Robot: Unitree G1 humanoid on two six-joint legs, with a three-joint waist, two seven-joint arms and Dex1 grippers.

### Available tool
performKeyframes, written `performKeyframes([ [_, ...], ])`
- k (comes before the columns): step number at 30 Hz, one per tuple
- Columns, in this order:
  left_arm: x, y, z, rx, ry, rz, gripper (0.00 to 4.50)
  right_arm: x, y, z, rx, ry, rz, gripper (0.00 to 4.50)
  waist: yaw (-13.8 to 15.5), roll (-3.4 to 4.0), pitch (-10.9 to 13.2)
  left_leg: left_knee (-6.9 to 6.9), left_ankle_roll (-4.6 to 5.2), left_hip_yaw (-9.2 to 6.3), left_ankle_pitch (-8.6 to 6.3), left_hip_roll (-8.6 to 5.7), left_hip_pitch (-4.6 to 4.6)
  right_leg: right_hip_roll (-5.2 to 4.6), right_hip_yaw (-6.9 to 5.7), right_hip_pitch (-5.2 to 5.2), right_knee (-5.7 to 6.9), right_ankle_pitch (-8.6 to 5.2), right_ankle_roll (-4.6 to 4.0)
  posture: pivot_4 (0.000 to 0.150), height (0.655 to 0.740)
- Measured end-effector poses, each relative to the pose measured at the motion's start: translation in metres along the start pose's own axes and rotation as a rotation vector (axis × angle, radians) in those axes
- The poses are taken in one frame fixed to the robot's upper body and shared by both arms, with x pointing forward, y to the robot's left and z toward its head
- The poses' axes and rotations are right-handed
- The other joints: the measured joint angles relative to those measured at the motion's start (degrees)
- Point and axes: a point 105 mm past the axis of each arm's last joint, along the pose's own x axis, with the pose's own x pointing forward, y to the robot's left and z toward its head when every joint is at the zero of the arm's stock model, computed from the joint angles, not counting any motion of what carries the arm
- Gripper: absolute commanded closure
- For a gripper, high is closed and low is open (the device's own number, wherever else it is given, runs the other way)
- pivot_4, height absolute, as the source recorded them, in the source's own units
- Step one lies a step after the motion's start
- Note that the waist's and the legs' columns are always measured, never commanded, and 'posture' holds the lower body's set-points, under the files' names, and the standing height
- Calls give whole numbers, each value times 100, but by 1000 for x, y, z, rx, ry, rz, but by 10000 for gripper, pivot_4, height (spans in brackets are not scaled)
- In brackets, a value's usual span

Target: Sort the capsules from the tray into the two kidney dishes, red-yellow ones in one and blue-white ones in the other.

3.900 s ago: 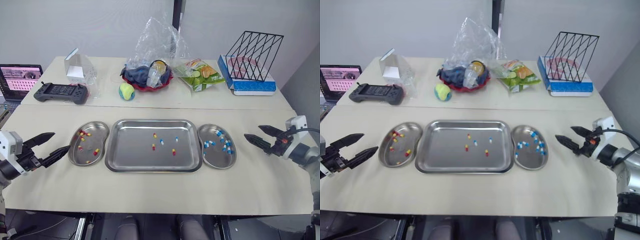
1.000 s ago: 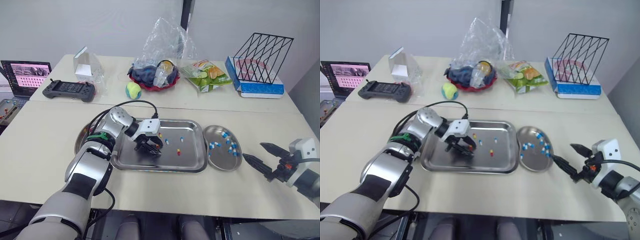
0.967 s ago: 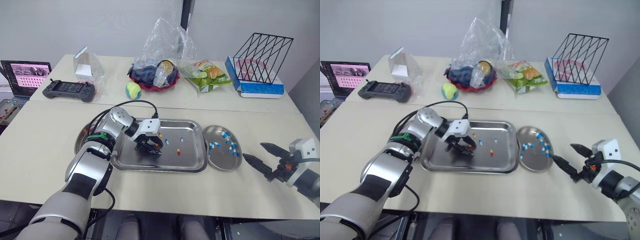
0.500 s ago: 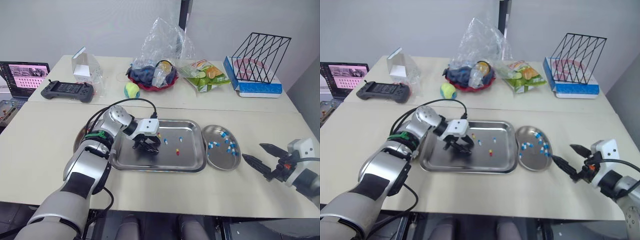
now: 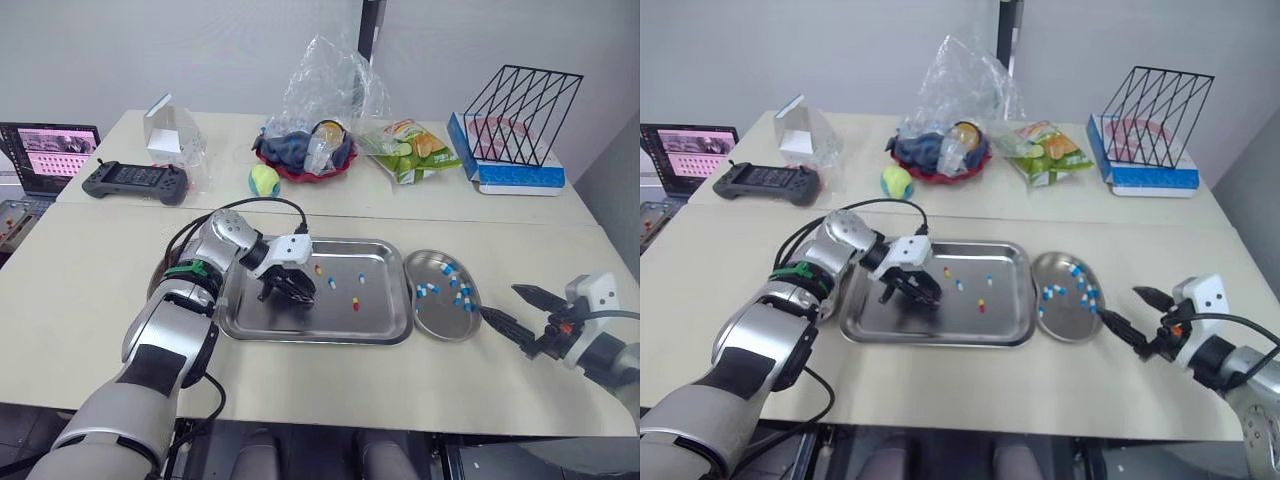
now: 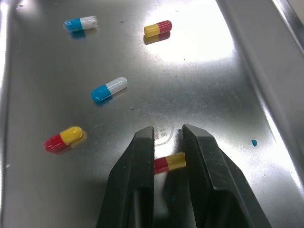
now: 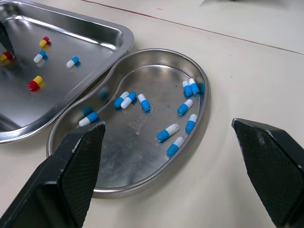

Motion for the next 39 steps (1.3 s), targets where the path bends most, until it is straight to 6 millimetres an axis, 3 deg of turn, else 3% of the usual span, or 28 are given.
performKeyframes([
  [22, 3, -3, -6, 4, -26, 41, 35339, 7, -1, -2, -5, 20, 20, 0, 3, 1, -1, 5, 0, 0, 0, -1, 2, -1, 1, 1, 8, 0, 0, 1500, 7174],
  [26, 3, -3, -6, 6, -29, 50, 44664, 7, -1, -3, -8, 23, 18, 0, 4, 2, -1, 6, 0, -1, 0, -1, 2, -1, 0, 2, 9, 0, 0, 1500, 7174],
  [35, -4, -1, -8, -10, -27, 79, 44664, 9, -3, 2, -25, 20, 21, 0, -1, 2, -1, 6, 0, -1, 0, -1, 2, 0, 0, 0, 11, 0, 0, 1500, 7174],
  [39, -17, 6, 2, -46, -95, 114, 44664, 12, -2, 6, -30, 7, 33, 0, 1, 1, -1, 7, 0, -2, 0, 0, -1, 0, -1, -3, 12, 0, 0, 1500, 7174],
])
